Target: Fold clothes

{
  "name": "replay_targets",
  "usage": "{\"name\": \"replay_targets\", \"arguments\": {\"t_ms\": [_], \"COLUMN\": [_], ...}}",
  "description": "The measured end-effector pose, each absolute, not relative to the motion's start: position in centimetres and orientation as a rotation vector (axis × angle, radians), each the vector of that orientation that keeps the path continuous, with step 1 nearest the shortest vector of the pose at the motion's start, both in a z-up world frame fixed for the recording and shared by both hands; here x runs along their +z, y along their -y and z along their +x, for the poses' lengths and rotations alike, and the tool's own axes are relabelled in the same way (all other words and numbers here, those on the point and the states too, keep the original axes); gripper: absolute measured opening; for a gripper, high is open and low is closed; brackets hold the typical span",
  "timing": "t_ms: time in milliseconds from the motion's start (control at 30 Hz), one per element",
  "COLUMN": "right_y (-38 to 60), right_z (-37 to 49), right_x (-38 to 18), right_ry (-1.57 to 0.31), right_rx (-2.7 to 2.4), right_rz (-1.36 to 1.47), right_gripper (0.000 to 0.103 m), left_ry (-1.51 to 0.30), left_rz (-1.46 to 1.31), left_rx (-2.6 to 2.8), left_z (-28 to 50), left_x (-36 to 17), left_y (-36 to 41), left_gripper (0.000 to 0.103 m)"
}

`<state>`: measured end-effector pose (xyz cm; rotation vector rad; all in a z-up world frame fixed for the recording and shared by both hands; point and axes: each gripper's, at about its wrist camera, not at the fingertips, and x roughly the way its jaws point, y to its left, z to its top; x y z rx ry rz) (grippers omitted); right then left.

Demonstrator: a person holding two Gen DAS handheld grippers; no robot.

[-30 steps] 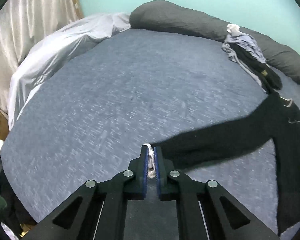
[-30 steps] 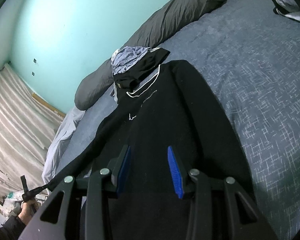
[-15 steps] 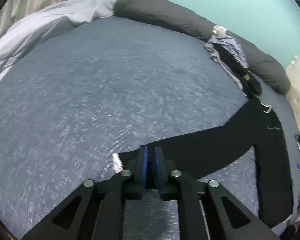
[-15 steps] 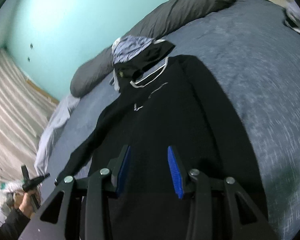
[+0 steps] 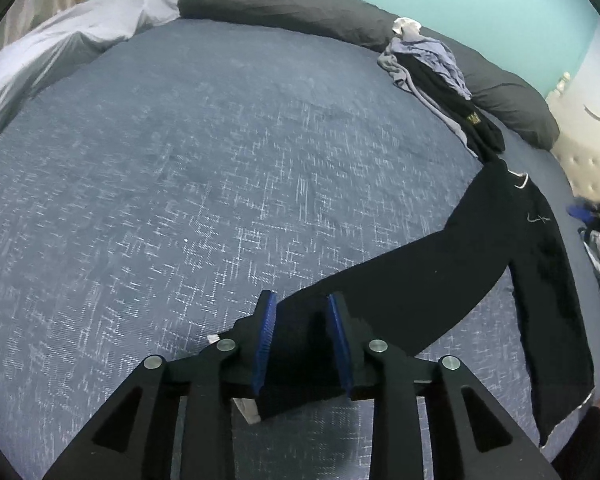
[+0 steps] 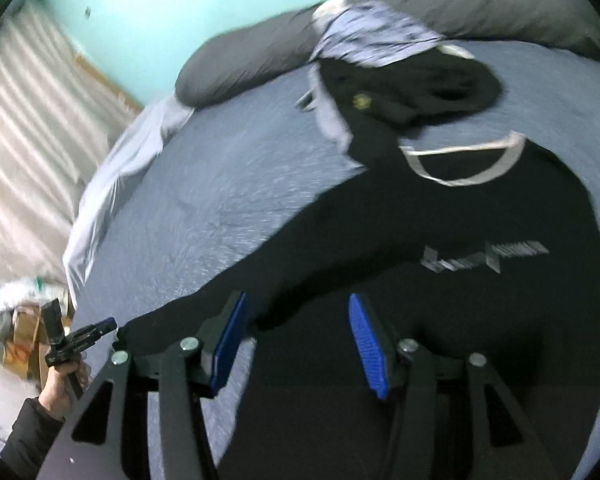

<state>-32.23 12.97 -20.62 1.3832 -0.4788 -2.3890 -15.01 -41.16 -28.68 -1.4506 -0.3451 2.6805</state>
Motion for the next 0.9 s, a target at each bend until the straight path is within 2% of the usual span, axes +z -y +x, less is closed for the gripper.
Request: {"name": "replay_targets", "arguments": {"t_ms": [67,333,667,767,833,867,900], "right_y": [-11.0,-2.9,-0.9,-1.1,-1.4,-1.7,-2.0], "right_z": [-34.5,-43.4,-47.9,-48.0,-47.7,-47.6,-47.5], "right_x": [-20.8,-21.7,-27.6,-28.8,-29.1,-29.1,-29.0], "right_ry": [0.455,0.362,0.294,0.296,0.284,0.282,0.292], "right_rx": [-2.371,-2.293,-2.309,-2.338,-2.369,-2.38,-2.386], "right_rz": [1.414,1.533,1.835,1.854,1.842,1.831,1.819], "right_gripper": [0.054,0.054,0.054,0.039,0.022,0.019,0.011], "left_ry": [0.357,0.292,0.241,0.244,0.25,0.243,0.237], "left_rz": [-1.452,-1.458,-1.454,-1.441,-1.432,-1.428,-1.425], "left_rx": [2.666,2.641,2.608,2.616,2.626,2.634,2.641], "left_z": [-15.2,-15.6,-15.3,-14.9,-14.8,-14.7,-14.7], "left_x": [-29.1,-30.2,-31.4,-31.3,-31.2,-31.1,-31.0], "left_y": [41.4,41.6,40.9,40.9,41.1,41.1,41.1], "left_gripper": [0.039,0.04,0.04,0.041,0.042,0.043,0.043]}}
